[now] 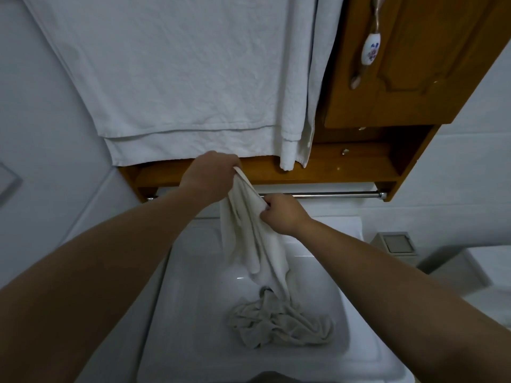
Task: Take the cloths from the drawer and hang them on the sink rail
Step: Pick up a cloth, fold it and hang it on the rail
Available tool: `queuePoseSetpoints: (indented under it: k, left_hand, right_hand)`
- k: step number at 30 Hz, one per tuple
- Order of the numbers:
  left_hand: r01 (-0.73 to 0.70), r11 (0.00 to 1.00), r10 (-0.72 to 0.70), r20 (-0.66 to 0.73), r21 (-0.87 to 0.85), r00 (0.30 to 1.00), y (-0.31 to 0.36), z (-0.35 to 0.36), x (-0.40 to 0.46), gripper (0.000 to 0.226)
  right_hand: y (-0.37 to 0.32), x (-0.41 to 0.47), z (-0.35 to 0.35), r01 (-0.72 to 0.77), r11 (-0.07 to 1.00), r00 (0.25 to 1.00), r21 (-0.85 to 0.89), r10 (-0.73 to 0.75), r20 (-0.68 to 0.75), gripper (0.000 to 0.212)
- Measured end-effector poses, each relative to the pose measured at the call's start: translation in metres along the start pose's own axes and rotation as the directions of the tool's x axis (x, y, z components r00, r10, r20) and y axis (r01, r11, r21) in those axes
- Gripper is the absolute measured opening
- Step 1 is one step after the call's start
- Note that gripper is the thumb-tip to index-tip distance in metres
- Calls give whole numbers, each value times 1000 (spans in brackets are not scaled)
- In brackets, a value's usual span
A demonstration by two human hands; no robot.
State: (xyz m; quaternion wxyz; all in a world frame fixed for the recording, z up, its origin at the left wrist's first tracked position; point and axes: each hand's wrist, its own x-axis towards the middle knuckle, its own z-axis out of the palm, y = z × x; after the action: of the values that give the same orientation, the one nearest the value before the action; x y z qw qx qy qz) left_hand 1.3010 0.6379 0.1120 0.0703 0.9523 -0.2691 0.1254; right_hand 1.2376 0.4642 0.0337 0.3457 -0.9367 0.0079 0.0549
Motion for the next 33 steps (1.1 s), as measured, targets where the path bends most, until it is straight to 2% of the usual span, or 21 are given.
queuePoseSetpoints:
  k: [5, 8, 13, 18, 23, 30, 33]
  left_hand:
    - [52, 990, -51, -15, 134, 999, -29, -12, 4, 23]
    - [96, 982, -100, 21, 166, 995, -46, -6, -2, 24]
    - [209, 961, -216, 23, 179, 976, -62, 7, -21, 20]
    - [305, 927, -322, 49, 220, 945, -83, 18, -41, 21]
    - [294, 937, -313, 75, 190, 947, -75, 30, -51, 28]
    - [474, 877, -479, 67, 80, 875, -95, 33, -63, 31]
    - [537, 843, -535, 89, -6, 840, -91, 39, -69, 32]
  right_hand:
    - [19, -6, 6, -55, 998, 998, 10, 55, 29, 20]
    - [28, -7, 3, -83, 996, 995, -42, 85, 48, 12]
    - [55, -13, -7, -181, 961, 983, -207, 172, -61, 23]
    - [86, -21, -17, -275, 935, 959, -226, 248, -140, 26]
    - [89, -25, -23, -359, 904, 919, -234, 299, -257, 27]
    - [99, -33, -27, -401, 902, 896, -161, 350, -273, 22]
    - [85, -32, -23, -368, 923, 878, -108, 307, -368, 22]
